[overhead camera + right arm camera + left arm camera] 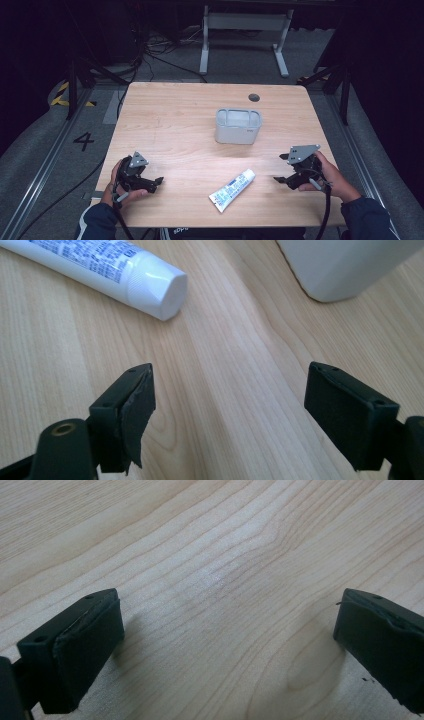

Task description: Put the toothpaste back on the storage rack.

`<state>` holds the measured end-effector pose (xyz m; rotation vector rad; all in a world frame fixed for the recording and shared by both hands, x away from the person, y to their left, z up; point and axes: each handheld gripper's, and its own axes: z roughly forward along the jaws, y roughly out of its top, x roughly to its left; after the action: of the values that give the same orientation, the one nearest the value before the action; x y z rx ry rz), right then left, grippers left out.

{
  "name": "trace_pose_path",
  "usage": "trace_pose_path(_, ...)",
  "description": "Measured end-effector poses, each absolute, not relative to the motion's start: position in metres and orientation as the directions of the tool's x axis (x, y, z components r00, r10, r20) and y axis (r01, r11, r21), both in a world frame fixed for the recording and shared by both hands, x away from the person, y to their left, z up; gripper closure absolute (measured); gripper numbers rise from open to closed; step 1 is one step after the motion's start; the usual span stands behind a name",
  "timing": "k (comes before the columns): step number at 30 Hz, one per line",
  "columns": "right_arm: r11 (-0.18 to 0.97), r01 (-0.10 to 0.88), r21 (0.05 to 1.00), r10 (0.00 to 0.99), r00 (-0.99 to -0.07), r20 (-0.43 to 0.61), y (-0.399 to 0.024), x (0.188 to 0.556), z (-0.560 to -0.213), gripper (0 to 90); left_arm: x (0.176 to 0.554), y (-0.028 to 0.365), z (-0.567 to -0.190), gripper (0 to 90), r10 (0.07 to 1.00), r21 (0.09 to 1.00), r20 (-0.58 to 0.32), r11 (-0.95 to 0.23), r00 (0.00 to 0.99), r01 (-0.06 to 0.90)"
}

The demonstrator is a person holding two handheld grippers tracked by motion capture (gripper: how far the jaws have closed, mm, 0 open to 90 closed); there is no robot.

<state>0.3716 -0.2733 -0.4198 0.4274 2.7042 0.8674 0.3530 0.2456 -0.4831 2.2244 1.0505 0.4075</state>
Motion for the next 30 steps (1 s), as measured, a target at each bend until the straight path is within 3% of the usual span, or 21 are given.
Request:
trace_pose_path(13, 0.827, 0.067, 0.558, 0.189, -0.968, -0.165, -0.226, 0.370, -0.419, 22.6, 0.352, 0.245, -0.483, 0.2, 0.781, 0.659, -0.013, -0.463, 0.625, 0.593)
trace_pose_path(30, 0.852, -0.025, 0.523, 0.065, -0.986, -0.152, -0.183, 0.365, -0.426, 24.7, 0.352, 0.245, -0.483, 0.2, 0.777, 0.662, -0.002, -0.470, 0.629, 0.584)
